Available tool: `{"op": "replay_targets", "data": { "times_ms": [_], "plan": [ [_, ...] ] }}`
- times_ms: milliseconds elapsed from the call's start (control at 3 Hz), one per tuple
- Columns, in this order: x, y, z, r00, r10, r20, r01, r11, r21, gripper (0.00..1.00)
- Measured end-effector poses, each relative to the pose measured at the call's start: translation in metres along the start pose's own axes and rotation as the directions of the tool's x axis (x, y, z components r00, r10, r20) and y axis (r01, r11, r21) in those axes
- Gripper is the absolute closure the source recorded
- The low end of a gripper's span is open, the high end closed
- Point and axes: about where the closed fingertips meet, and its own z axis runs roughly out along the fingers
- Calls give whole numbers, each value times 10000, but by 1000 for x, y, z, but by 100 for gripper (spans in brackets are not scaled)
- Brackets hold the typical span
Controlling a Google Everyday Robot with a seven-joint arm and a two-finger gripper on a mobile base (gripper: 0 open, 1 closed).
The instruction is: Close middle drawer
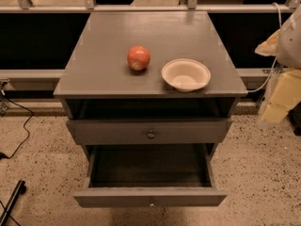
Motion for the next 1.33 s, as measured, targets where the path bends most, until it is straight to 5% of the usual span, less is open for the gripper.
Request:
{"op": "replay_targets", "data": {
  "times_ms": [333,667,1333],
  "plan": [
    [-7,28,17,9953,-241,938,246,9997,-46,0],
    [-8,71,48,9731,-372,2274,369,9993,57,0],
    [9,89,65,9599,-23,2803,-44,9997,235,0]
  ]
}}
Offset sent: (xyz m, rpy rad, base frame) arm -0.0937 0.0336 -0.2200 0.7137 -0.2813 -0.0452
